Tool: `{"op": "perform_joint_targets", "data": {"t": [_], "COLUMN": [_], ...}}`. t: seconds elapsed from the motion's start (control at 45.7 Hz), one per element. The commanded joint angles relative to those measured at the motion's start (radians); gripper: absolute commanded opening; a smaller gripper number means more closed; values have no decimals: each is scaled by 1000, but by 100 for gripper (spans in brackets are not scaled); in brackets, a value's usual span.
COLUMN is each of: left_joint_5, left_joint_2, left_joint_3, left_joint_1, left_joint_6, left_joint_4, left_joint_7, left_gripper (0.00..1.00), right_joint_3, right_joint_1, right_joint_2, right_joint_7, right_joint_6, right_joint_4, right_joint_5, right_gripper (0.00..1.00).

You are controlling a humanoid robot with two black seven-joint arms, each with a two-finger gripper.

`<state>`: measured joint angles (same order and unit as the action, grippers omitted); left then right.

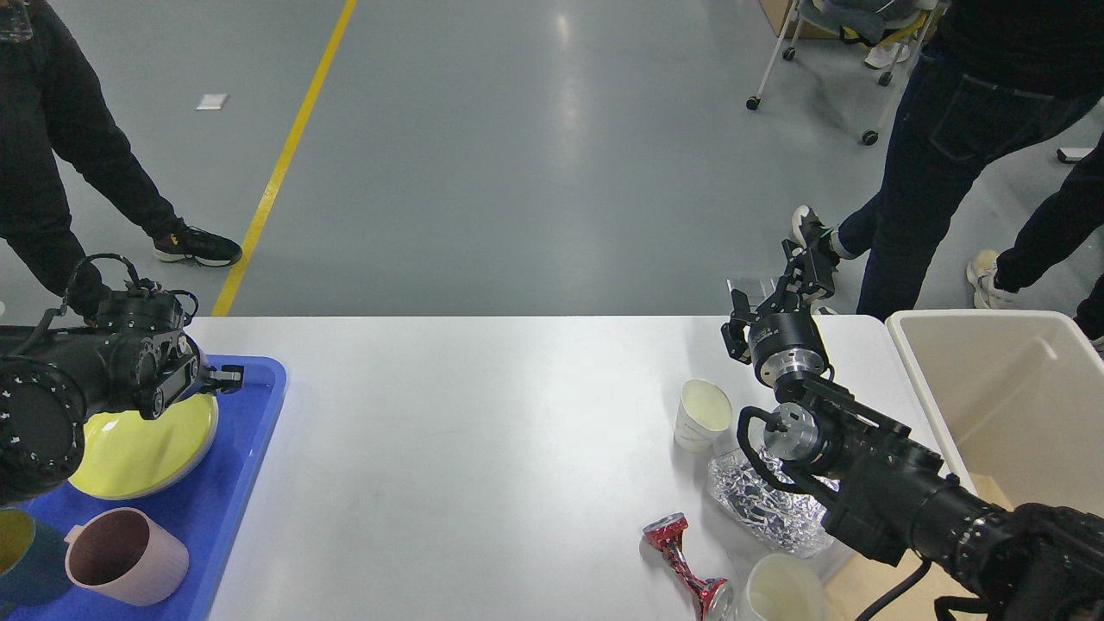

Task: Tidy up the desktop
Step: 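Release the yellow plate and raise the left gripper above the tray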

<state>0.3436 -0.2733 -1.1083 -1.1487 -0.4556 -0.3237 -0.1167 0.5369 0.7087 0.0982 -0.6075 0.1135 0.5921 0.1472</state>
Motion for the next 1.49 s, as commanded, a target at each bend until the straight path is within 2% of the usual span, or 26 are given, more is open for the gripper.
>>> {"op": "perform_joint_targets", "data": {"t": [0.0, 0.066, 0.219, 0.307, 0.482, 0.548, 0.613, 0.701, 0.876, 0.898, 0.986, 1.095, 1.402, 1.467], "left_joint_5": [-2, -2, -2, -3, -35, -93, -152, -178, -183, -183, -183, -186, -186, -186], "left_joint_2": [-18, -58, -164, -236, -331, -371, -395, -423, -446, -443, -434, -432, -386, -388], "left_joint_3": [41, 83, 218, 295, 369, 428, 496, 564, 637, 653, 691, 789, 1326, 1396], "left_joint_1": [-2, -6, -28, -46, -74, -74, -74, -71, -69, -66, -22, 9, 132, 158], "left_joint_6": [58, 78, 103, 110, 112, 129, 162, 201, 203, 203, 210, 235, 354, 359], "left_joint_4": [0, 0, 2, 2, 14, 35, 52, 54, 54, 52, 52, 52, 54, 54], "left_joint_7": [2, 3, 9, 18, 25, 43, 84, 161, 363, 400, 449, 454, 459, 456], "left_gripper": [76, 81, 82, 87, 93, 93, 93, 93, 93, 93, 93, 93, 96, 96], "right_joint_3": [0, 0, 0, 0, 0, 0, 0, 0, 0, 0, 0, 0, 0, 0], "right_joint_1": [0, 0, 0, 0, 0, 0, 0, 0, 0, 0, 0, 0, 0, 0], "right_joint_2": [0, 0, 0, 0, 0, 0, 0, 0, 0, 0, 0, 0, 0, 0], "right_joint_7": [0, 0, 0, 0, 0, 0, 0, 0, 0, 0, 0, 0, 0, 0], "right_joint_6": [0, 0, 0, 0, 0, 0, 0, 0, 0, 0, 0, 0, 0, 0], "right_joint_4": [0, 0, 0, 0, 0, 0, 0, 0, 0, 0, 0, 0, 0, 0], "right_joint_5": [0, 0, 0, 0, 0, 0, 0, 0, 0, 0, 0, 0, -1, 0], "right_gripper": [100, 100, 100, 100, 100, 100, 100, 100, 100, 100, 100, 100, 100, 100]}}
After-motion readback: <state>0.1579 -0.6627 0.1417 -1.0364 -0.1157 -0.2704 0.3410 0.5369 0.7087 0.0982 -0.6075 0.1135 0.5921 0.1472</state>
